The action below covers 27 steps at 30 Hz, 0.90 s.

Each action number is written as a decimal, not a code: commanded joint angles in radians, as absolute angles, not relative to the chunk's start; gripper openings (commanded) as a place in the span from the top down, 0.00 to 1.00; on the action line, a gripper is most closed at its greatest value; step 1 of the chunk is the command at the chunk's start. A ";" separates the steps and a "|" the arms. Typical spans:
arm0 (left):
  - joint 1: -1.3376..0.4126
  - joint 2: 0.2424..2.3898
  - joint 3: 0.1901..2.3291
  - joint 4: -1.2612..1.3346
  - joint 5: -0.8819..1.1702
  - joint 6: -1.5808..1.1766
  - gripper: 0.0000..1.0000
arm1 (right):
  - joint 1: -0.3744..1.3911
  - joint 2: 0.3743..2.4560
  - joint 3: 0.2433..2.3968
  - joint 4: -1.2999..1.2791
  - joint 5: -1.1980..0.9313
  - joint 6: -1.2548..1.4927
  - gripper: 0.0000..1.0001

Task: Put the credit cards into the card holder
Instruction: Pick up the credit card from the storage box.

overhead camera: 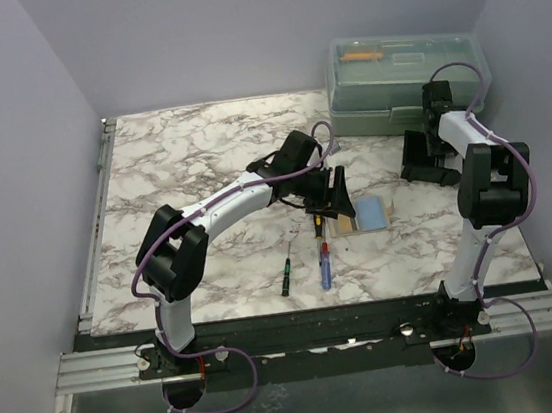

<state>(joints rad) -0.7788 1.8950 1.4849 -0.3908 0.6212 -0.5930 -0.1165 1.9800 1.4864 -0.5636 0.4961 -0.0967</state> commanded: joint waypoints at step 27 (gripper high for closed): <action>-0.776 1.884 1.469 -0.370 0.658 -0.583 0.36 | -0.121 1.930 1.505 -0.612 0.531 -0.059 0.92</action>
